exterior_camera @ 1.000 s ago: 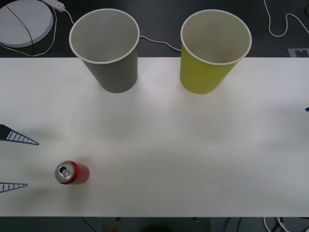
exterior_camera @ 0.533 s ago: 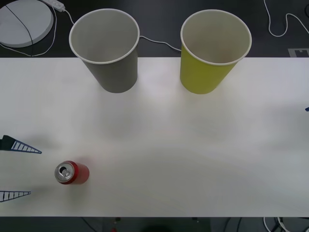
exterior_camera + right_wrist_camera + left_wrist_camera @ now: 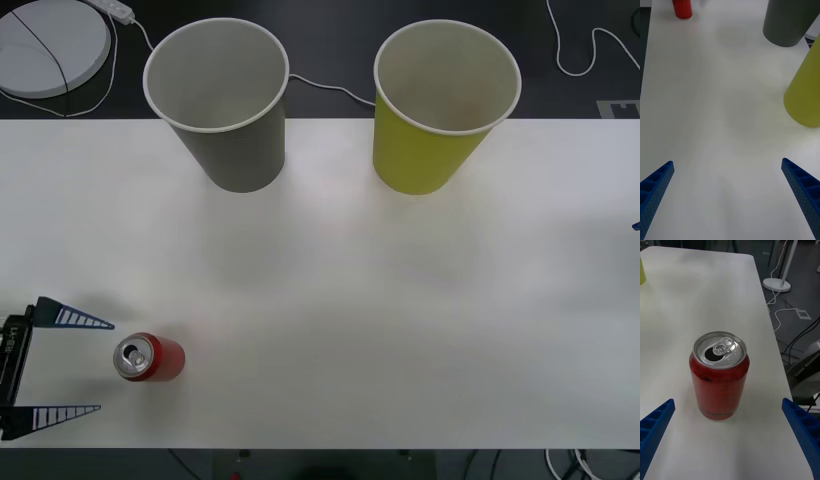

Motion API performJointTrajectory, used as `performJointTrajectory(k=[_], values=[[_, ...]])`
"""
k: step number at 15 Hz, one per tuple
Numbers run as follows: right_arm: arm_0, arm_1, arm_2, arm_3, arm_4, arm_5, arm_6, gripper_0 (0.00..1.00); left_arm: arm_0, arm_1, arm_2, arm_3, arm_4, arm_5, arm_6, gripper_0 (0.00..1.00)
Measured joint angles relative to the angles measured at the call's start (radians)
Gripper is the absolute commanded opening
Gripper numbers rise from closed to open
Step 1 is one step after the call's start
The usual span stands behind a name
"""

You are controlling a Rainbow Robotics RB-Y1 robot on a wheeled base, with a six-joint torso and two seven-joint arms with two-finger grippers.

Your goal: Put the can into the green bin and the plastic bottle into the gray bin

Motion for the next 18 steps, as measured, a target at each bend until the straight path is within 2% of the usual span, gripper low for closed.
performJointTrajectory(k=[10, 18], values=[[0.0, 0.0, 0.0, 0.0, 0.0, 0.0, 0.0, 1.0, 0.0, -0.136, 0.0, 0.005, 0.009, 0.082, 0.005, 1.0], [0.0, 0.0, 0.0, 0.0, 0.0, 0.0, 0.0, 1.0, 0.0, -0.2, 0.001, 0.005, 0.013, 0.126, 0.007, 1.0]])
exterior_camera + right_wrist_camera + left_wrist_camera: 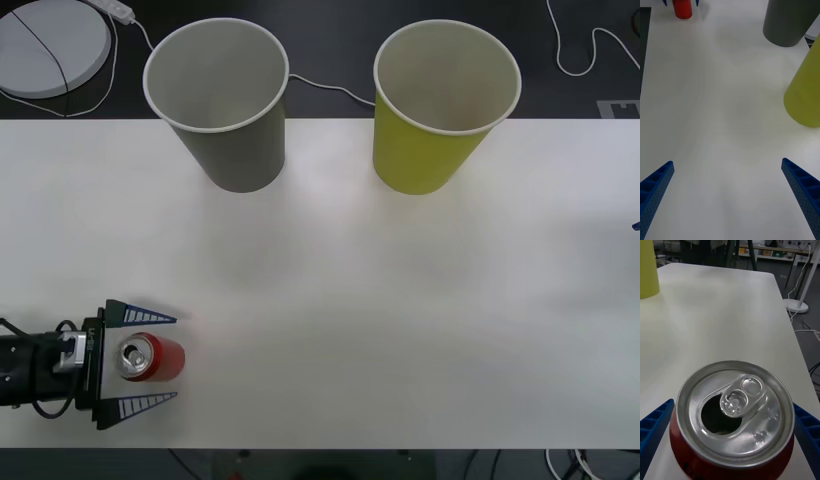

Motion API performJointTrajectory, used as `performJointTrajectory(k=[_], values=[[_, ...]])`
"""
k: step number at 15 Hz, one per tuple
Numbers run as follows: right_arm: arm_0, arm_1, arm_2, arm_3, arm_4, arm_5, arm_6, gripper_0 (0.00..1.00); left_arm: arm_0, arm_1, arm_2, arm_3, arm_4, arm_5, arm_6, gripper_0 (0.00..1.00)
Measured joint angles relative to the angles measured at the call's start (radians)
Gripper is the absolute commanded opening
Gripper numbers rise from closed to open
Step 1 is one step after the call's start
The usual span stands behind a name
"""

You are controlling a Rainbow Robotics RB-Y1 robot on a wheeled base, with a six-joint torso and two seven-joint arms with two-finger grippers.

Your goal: Put the can into the green bin and the plastic bottle into the gray bin

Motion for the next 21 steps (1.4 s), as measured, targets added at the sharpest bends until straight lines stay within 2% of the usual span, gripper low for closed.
performJointTrajectory(k=[1, 2, 3, 4, 5, 7, 13, 18, 21], values=[[0.0, 0.0, 0.0, 0.0, 0.0, 0.0, 0.0, 1.0, 0.0, -0.001, 0.0, 0.0, 0.001, 0.001, 0.001, 0.99], [0.0, 0.0, 0.0, 0.0, 0.0, 0.0, 0.0, 1.0, 0.0, -0.001, 0.0, 0.0, 0.002, 0.001, 0.002, 0.7], [0.0, 0.0, 0.0, 0.0, 0.0, 0.0, 0.0, 1.0, 0.0, -0.001, -0.001, 0.0, 0.003, 0.002, 0.002, 0.32], [0.0, 0.0, 0.0, 0.0, 0.0, 0.0, 0.0, 1.0, 0.0, -0.001, -0.001, 0.0, 0.003, 0.003, 0.002, 0.11], [0.0, 0.0, 0.0, 0.0, 0.0, 0.0, 0.0, 1.0, 0.0, -0.001, -0.001, -0.001, 0.004, 0.003, 0.002, 0.05], [0.0, 0.0, 0.0, 0.0, 0.0, 0.0, 0.0, 1.0, 0.0, -0.002, 0.0, -0.001, 0.007, 0.003, 0.002, 0.01], [0.0, 0.0, 0.0, 0.0, 0.0, 0.0, 0.0, 1.0, 0.001, -0.001, 0.001, -0.007, 0.017, 0.004, 0.013, 0.01], [0.0, 0.0, 0.0, 0.0, 0.0, 0.0, 0.0, 1.0, 0.0, 0.053, 0.007, -0.066, 0.016, 0.043, 0.054, 0.01], [0.0, 0.0, 0.0, 0.0, 0.0, 0.0, 0.0, 1.0, 0.0, 0.109, 0.009, -0.143, 0.001, 0.061, 0.18, 0.01]])
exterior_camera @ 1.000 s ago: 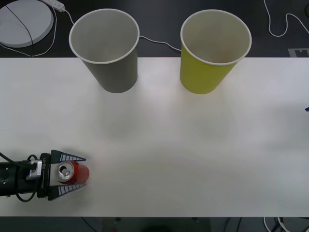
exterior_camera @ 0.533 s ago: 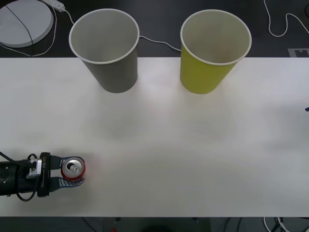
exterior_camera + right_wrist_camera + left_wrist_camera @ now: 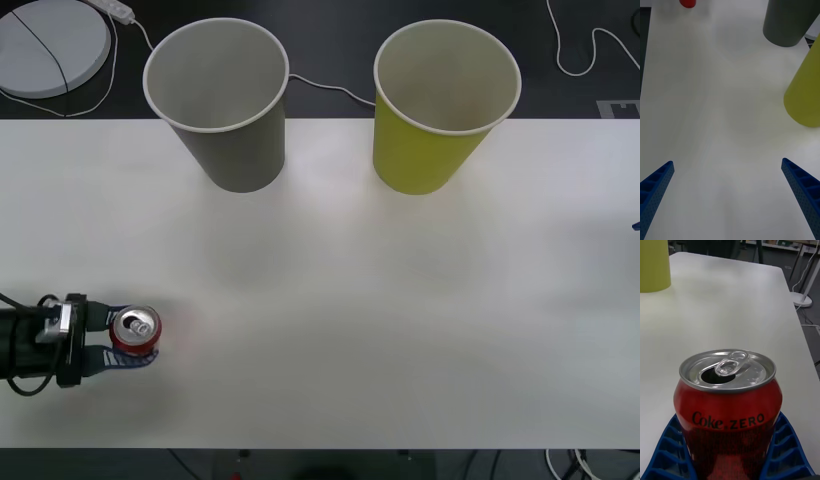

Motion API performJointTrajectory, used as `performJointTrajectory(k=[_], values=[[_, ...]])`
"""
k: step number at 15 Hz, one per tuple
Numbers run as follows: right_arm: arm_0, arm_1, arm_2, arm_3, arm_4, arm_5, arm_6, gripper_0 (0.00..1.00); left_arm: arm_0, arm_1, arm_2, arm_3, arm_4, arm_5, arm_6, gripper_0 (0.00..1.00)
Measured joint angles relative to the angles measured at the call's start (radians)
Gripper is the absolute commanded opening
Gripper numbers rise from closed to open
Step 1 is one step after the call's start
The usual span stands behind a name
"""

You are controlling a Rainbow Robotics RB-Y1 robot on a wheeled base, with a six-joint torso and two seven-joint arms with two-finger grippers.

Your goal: Put the can into the green bin and the plastic bottle into the gray bin

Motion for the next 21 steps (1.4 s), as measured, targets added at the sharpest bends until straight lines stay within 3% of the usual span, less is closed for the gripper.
performJointTrajectory(k=[3, 13, 18, 21], values=[[0.0, 0.0, 0.0, 0.0, 0.0, 0.0, 0.0, 1.0, 0.001, 0.074, 0.015, -0.103, -0.028, 0.011, 0.161, 0.01], [0.0, 0.0, 0.0, 0.0, 0.0, 0.0, 0.0, 1.0, 0.001, 0.238, 0.298, -0.596, -0.373, 0.007, 0.904, 0.03], [0.0, 0.0, 0.0, 0.0, 0.0, 0.0, 0.0, 1.0, -0.001, 0.267, 0.447, -0.882, -0.493, -0.043, 1.318, 0.03], [0.0, 0.0, 0.0, 0.0, 0.0, 0.0, 0.0, 1.0, -0.041, 0.267, 0.472, -1.007, -0.55, -0.046, 1.541, 0.03]])
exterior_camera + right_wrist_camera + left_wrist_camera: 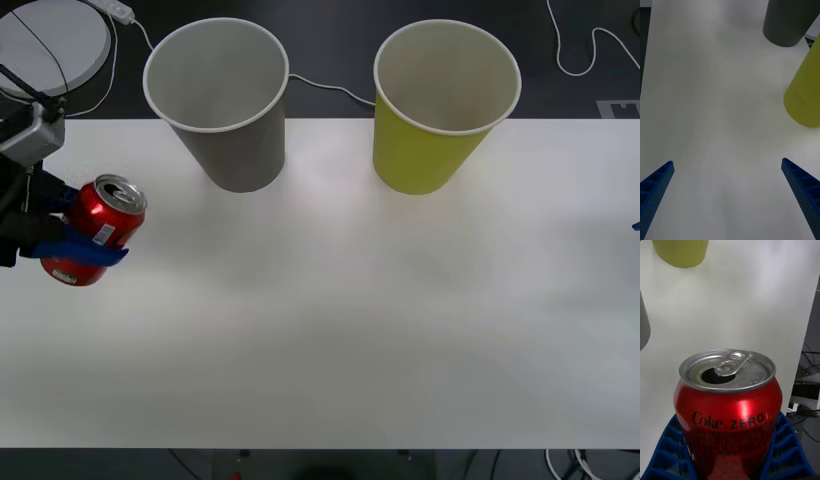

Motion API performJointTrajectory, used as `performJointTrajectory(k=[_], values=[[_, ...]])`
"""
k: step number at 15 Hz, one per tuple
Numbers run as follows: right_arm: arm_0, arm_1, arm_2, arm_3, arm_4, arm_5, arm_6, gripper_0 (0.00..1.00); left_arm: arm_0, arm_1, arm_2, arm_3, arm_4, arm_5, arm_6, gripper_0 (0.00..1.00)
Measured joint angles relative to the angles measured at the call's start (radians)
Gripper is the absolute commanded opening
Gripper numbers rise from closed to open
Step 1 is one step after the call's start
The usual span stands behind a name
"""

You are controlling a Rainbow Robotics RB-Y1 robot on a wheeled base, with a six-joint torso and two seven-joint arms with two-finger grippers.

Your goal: Put the can into the green bin and the plastic bottle into the gray bin

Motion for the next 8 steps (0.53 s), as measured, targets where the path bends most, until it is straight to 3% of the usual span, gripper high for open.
performJointTrajectory(k=[3, 8], values=[[0.0, 0.0, 0.0, 0.0, 0.0, 0.0, 0.0, 1.0, -0.077, 0.0, -0.012, -0.064, -0.048, 0.0, 0.164, 0.03], [0.0, 0.0, 0.0, 0.0, 0.0, 0.0, 0.0, 1.0, -0.401, -0.002, -0.205, -0.091, -0.102, -0.066, 0.34, 0.03]])
